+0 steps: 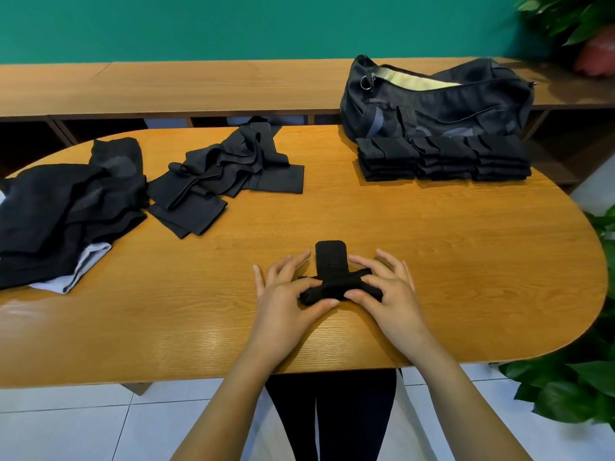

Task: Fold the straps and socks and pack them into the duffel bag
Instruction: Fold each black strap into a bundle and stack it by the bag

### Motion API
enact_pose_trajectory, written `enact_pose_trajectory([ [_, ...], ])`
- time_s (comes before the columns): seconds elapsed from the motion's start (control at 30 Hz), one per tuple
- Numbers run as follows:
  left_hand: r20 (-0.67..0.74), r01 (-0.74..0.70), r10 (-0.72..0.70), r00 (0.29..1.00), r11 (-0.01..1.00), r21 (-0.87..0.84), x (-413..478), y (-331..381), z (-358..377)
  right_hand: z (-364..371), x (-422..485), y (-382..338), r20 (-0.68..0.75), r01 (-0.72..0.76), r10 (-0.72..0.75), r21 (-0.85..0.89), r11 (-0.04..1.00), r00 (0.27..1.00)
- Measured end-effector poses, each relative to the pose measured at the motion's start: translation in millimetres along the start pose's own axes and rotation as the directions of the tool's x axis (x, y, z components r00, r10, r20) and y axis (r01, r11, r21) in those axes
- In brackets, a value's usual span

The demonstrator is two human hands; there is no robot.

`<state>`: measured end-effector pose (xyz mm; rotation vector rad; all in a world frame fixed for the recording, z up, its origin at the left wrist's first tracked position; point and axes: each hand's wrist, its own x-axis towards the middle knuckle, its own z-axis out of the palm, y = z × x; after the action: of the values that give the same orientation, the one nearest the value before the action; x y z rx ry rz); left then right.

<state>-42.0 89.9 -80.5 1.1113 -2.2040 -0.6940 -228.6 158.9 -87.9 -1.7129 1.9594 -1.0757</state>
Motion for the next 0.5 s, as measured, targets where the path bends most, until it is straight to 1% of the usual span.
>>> enact_pose_trajectory([
  [0.17, -0.01, 0.042, -0.042, 0.999, 0.999, -0.033, 1.1, 1.8, -0.1, -0.5, -0.2, -2.3, -0.021, -0.012, 0.012, 0.008, 1.0, 1.0],
  [0.27, -0.012, 0.053, -0.054, 0.998, 0.997, -0.051, 1.2, 2.4, 0.0, 0.3, -1.3, -2.7, -0.035, 0.011, -0.012, -0.032, 0.999, 0.999],
  [0.33, -0.014, 0.05, -0.051, 0.999, 0.997, -0.055, 1.3, 2.5, -0.3, 0.4, -1.6, -4.0, -0.062, 0.01, -0.013, -0.052, 0.999, 0.998],
  [0.5, -0.013, 0.007, -0.007, 1.0, 1.0, -0.011, 0.1, 2.4, -0.5, 0.4, -2.0, -7.2, -0.117, -0.019, 0.016, -0.025, 0.999, 0.993],
])
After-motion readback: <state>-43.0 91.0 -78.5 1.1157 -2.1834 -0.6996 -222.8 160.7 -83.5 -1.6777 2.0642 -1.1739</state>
